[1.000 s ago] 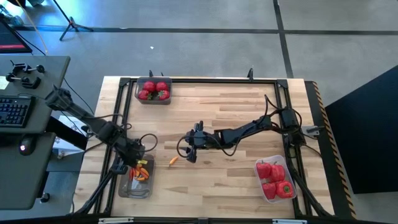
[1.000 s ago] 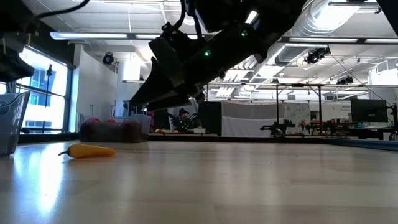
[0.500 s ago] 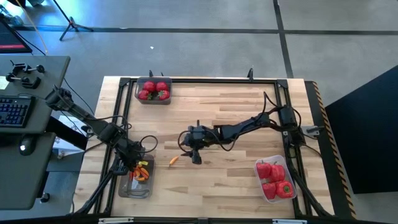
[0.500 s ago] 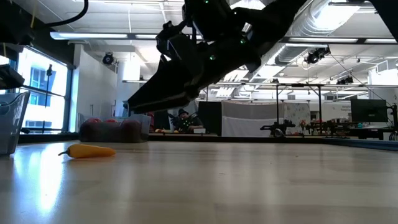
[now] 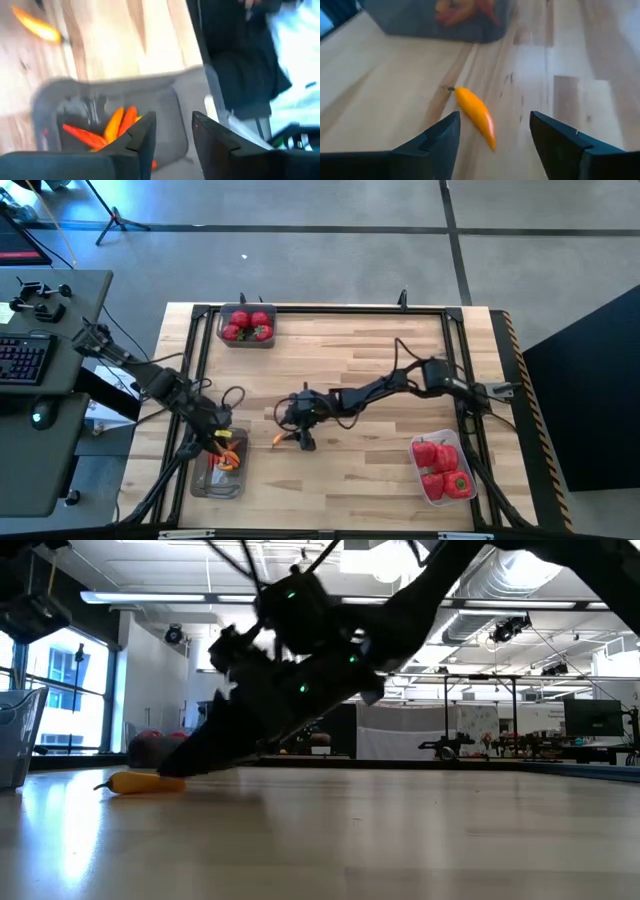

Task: Sort produce into baskets
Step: Put the yellow chili pepper into the bottom black bin

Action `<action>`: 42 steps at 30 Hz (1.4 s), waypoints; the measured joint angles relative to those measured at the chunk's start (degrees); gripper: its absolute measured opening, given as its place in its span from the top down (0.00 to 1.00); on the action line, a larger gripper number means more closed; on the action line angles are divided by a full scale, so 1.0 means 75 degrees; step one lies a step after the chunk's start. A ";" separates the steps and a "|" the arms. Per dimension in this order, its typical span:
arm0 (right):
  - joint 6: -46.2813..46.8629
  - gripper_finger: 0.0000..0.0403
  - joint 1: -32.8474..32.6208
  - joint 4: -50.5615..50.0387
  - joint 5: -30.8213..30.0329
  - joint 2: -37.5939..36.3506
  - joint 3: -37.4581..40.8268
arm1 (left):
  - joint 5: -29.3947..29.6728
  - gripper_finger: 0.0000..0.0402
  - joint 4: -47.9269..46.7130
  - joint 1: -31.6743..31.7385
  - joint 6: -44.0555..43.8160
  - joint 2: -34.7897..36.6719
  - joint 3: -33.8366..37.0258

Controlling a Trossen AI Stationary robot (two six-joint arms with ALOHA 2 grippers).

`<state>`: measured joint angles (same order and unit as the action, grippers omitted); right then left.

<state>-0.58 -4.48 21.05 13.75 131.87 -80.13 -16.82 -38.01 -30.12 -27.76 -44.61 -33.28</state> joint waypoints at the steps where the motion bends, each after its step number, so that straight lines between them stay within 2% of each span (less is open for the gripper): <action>1: -0.0077 0.44 0.0001 -0.0150 0.0054 0.0146 -0.0181 | 0.0067 0.73 0.0080 0.0057 0.0007 0.0105 -0.0002; 7: -0.0396 0.63 0.0005 -0.1285 0.0183 0.0633 -0.1169 | 0.0301 0.82 0.0560 0.0260 0.0293 0.0715 0.0026; 14: -0.0447 0.95 0.0005 -0.2090 0.0183 0.0523 -0.1479 | 0.0300 0.95 0.2137 0.0476 0.0663 0.1142 0.1003; 15: -0.0445 0.98 -0.0004 -0.2186 0.0242 0.0489 -0.1484 | 0.0351 0.96 0.2268 0.0490 0.0713 0.1150 0.1106; 18: -0.0257 0.97 -0.0020 -0.2269 0.0414 0.0338 -0.1494 | 0.1175 0.99 0.2139 0.0528 0.0574 0.1084 0.1233; 21: 0.0096 0.98 -0.0041 -0.2186 0.0391 0.0039 -0.1494 | 0.1673 0.97 0.1863 0.0529 0.0852 0.0981 0.1184; 26: 0.0472 0.99 -0.0208 -0.2261 -0.0977 -0.0456 -0.1494 | 0.2091 0.85 0.1779 0.0528 0.0993 0.0847 0.1155; 29: 0.0645 1.00 -0.0333 -0.2363 -0.1839 -0.0774 -0.1495 | 0.2595 0.76 0.1729 0.0528 0.0895 0.0815 0.1155; 34: 0.0822 1.00 -0.0509 -0.2444 -0.2428 -0.0883 -0.1506 | 0.3624 0.63 0.1601 0.0534 0.0522 0.0673 0.1155; 42: 0.0936 1.00 -0.0587 -0.2288 -0.3056 -0.0888 -0.1567 | 0.3557 0.58 0.2322 0.0671 -0.0074 -0.0113 0.1155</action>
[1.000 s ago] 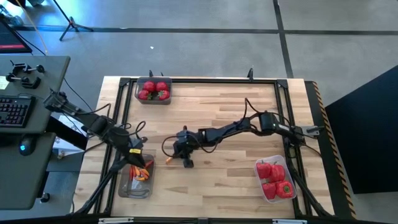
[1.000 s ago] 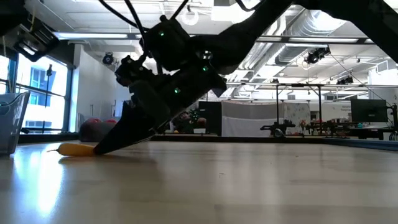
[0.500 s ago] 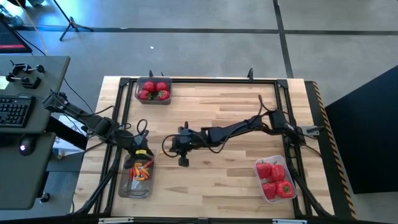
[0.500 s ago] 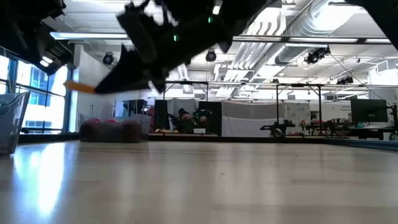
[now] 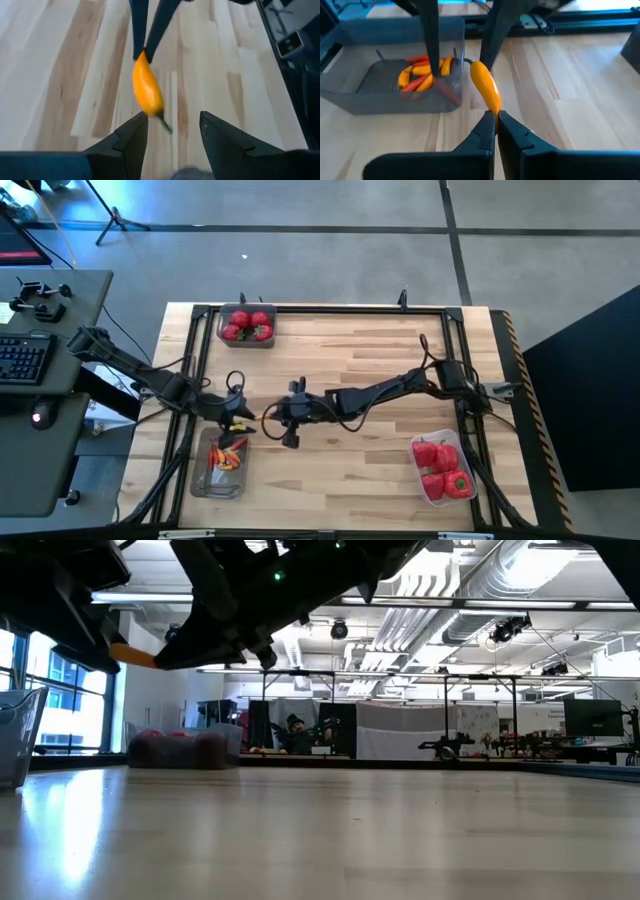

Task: Sort produce into baskets
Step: Put the yellow chili pepper into the bottom black bin

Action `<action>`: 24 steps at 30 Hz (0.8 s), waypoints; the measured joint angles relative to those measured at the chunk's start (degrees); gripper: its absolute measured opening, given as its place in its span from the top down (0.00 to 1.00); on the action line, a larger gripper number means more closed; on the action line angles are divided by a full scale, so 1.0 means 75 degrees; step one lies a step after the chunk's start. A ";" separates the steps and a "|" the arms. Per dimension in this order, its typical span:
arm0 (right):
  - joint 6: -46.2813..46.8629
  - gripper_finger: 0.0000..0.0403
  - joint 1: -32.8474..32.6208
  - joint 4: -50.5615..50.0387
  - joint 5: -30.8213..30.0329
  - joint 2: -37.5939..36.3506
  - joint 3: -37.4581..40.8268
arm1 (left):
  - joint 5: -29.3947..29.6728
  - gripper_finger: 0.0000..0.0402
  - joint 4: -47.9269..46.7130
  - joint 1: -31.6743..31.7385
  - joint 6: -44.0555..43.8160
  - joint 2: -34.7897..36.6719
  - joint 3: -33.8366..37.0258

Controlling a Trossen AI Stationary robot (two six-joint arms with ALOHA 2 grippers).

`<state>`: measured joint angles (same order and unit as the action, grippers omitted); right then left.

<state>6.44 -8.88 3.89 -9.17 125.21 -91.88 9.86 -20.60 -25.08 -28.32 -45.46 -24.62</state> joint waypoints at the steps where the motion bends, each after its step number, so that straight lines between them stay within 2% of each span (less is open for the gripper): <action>1: 0.0000 1.00 0.0000 0.0061 -0.0008 0.0000 0.0000 | 0.0107 0.58 0.0140 0.0000 -0.0010 -0.0096 0.0000; 6: -0.0002 1.00 0.0003 0.0078 -0.0015 0.0000 0.0000 | 0.0683 0.59 0.0401 0.0000 -0.0364 -0.0317 0.0000; 9: -0.0029 1.00 0.0006 0.0135 -0.0018 0.0000 0.0000 | 0.0744 0.62 0.0392 0.0027 -0.0423 -0.0325 0.0000; 18: 0.0145 0.99 -0.0013 0.0141 0.0052 0.0000 0.0000 | 0.0025 0.88 0.0374 0.0281 -0.0166 -0.0324 0.0000; 21: 0.0218 0.95 -0.0042 0.0141 0.0050 0.0000 0.0000 | -0.0155 0.95 0.0383 0.0348 -0.0032 -0.0276 0.0000; 24: 0.0334 0.89 -0.0067 0.0144 0.0055 0.0000 0.0000 | -0.0355 0.99 0.0190 0.0347 0.0091 -0.0181 -0.0081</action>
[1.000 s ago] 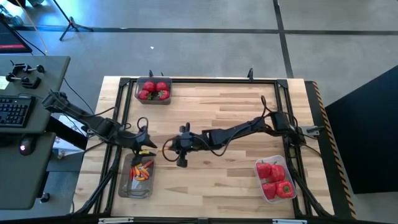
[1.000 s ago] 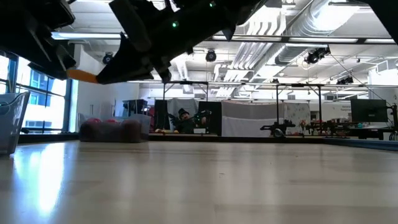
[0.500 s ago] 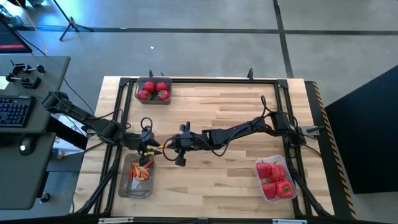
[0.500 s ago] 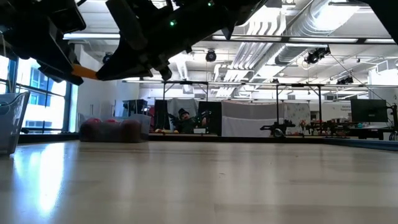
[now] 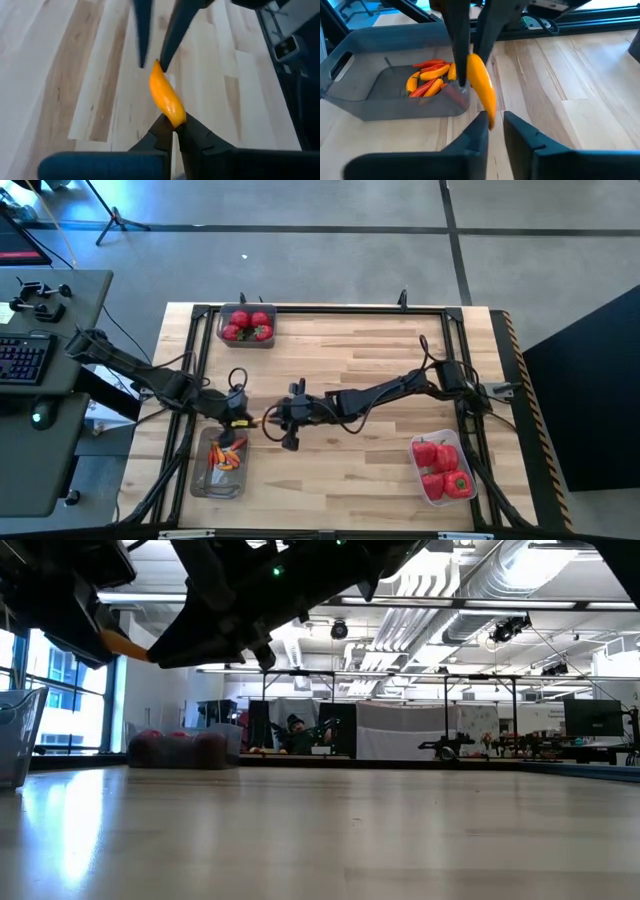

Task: Sort produce into baskets
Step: Put the yellow chili pepper into the bottom black bin

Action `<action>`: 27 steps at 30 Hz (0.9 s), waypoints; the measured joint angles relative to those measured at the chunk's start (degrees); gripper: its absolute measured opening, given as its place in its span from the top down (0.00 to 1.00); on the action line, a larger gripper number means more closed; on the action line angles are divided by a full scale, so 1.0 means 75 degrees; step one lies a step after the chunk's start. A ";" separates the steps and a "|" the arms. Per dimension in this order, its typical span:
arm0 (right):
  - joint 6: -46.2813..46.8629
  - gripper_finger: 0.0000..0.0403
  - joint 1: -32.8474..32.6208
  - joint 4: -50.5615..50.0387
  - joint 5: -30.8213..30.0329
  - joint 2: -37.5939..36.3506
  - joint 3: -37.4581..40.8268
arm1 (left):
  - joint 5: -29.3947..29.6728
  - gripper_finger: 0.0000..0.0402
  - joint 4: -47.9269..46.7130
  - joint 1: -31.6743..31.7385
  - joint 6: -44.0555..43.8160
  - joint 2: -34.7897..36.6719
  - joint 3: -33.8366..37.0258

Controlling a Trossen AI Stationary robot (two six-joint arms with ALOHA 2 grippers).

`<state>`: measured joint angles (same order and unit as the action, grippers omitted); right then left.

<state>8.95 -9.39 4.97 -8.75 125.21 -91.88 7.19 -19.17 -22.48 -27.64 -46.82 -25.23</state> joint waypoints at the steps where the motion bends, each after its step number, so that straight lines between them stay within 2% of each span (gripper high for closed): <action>1: -0.0029 0.86 -0.0013 0.0000 0.0005 0.0000 0.0000 | -0.0097 0.99 -0.0144 -0.0003 0.0062 0.0025 -0.0081; 5: -0.0042 0.73 -0.0055 -0.0061 0.0019 0.0000 0.0000 | -0.0583 0.99 -0.0990 -0.0122 0.0114 0.0139 -0.0530; 8: 0.0013 0.63 -0.0058 -0.0086 0.0020 0.0000 0.0000 | -0.1395 0.99 -0.1608 -0.0428 0.0063 0.0230 -0.0816; 11: 0.0015 0.57 -0.0055 -0.0203 0.0017 0.0000 0.0000 | -0.2301 0.99 -0.2153 -0.0984 -0.0456 0.0312 -0.0930; 13: 0.0119 0.55 -0.0055 -0.0330 0.0017 0.0000 0.0000 | -0.2553 0.99 -0.2637 -0.1453 -0.1028 0.0350 -0.0900; 17: 0.0207 0.56 -0.0062 -0.0493 0.0017 0.0000 0.0000 | -0.2339 0.99 -0.3399 -0.2373 -0.2031 0.0345 -0.0608; 22: 0.0170 0.64 -0.0070 -0.0739 0.0016 0.0000 0.0000 | -0.1675 0.99 -0.2402 -0.3005 -0.2502 0.0337 0.0049; 27: 0.0032 0.77 -0.0070 -0.0813 0.0015 0.0000 0.0000 | -0.1271 0.96 -0.1523 -0.3025 -0.2492 0.0331 0.0393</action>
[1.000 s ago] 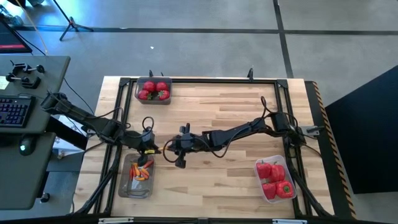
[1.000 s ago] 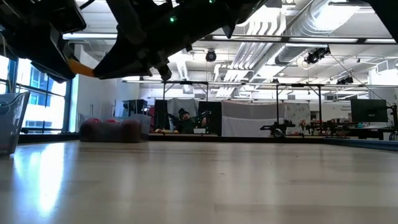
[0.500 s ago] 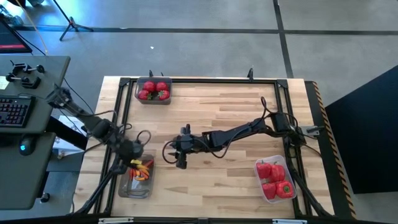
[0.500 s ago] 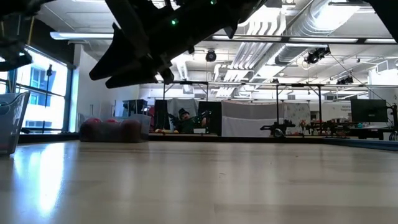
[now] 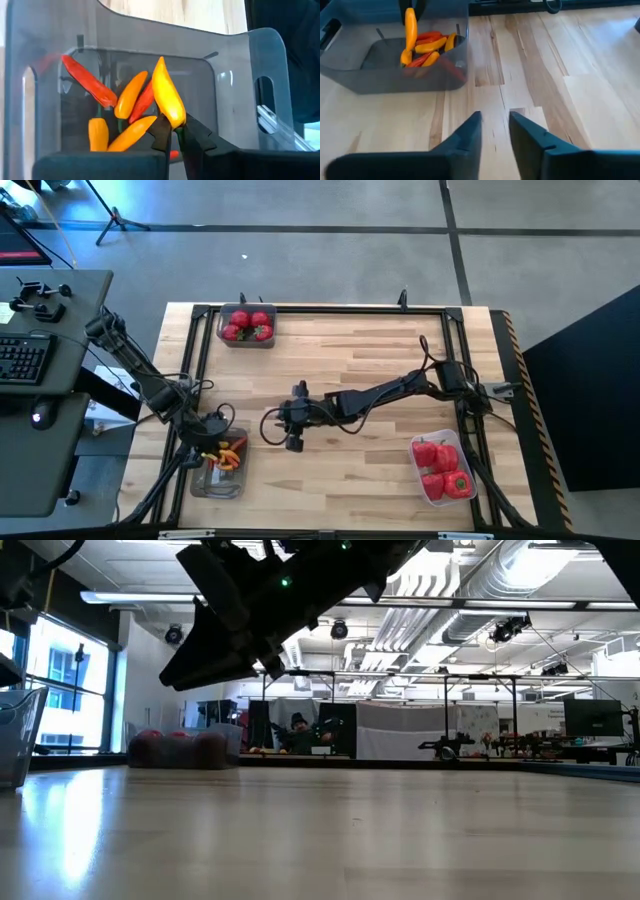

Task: Sort produce into baskets
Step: Put the yellow chili pepper into the bottom black bin, then return to Home Position

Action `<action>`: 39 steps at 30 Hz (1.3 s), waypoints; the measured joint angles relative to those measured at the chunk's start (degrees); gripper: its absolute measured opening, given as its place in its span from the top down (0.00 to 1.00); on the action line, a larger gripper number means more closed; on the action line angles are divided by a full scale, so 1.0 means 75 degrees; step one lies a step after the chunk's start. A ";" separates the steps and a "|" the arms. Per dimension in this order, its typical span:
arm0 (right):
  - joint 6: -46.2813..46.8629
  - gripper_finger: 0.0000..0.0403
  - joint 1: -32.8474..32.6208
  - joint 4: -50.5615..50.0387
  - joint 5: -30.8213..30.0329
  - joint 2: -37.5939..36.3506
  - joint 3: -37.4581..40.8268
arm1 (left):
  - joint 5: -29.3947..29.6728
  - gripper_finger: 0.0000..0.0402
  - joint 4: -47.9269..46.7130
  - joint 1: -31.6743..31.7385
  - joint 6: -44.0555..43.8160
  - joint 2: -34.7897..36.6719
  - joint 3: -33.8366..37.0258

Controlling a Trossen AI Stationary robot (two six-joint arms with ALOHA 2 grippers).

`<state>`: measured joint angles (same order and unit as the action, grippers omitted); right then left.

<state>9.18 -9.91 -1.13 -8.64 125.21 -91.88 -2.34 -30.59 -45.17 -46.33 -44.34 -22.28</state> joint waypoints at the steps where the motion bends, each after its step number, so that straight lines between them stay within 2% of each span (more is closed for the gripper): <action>1: -0.0084 0.80 0.0000 0.0000 0.0000 0.0000 0.0000 | 0.0044 0.95 0.0007 0.0000 0.0065 0.0000 0.0003; 7: -0.0489 0.98 0.0043 0.0013 -0.0012 -0.0003 0.0325 | 0.0148 0.80 0.0076 0.0097 0.0398 0.0000 0.0003; 11: -0.0409 0.98 0.0087 0.0590 0.0006 -0.0003 0.0877 | 0.0120 0.69 0.0086 0.0320 0.0880 0.0000 0.0003; 13: -0.0392 0.99 0.0093 0.0982 0.0090 -0.0003 0.1125 | -0.0004 0.68 0.0110 0.0430 0.1325 0.0010 -0.0010; 16: -0.0368 1.00 0.0077 0.1576 0.0316 -0.0007 0.1358 | -0.0055 0.72 0.0200 0.0612 0.1800 0.0178 -0.0076; 23: -0.0556 1.00 0.0090 0.1803 0.0372 -0.0630 0.1930 | -0.0622 0.98 0.0399 0.1625 0.2948 0.0851 -0.0079; 26: -0.0627 1.00 0.0185 0.2182 0.0291 -0.1159 0.2586 | -0.1069 0.98 0.0910 0.2294 0.3379 0.0978 -0.0035; 30: -0.0535 1.00 0.0374 0.2791 0.0286 -0.1820 0.3713 | -0.1159 1.00 0.1535 0.3150 0.3948 0.0937 -0.0017; 35: -0.0311 1.00 0.0597 0.3264 0.0355 -0.2851 0.5081 | -0.0617 1.00 0.2652 0.4049 0.4568 0.0798 -0.0014; 39: -0.0283 1.00 0.0720 0.4185 0.0370 -0.3972 0.6318 | -0.0476 1.00 0.4284 0.4622 0.5152 0.0741 0.0319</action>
<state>7.06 -4.51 30.26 -5.87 95.41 -44.49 -5.91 1.54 -10.51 -7.68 -38.78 -19.89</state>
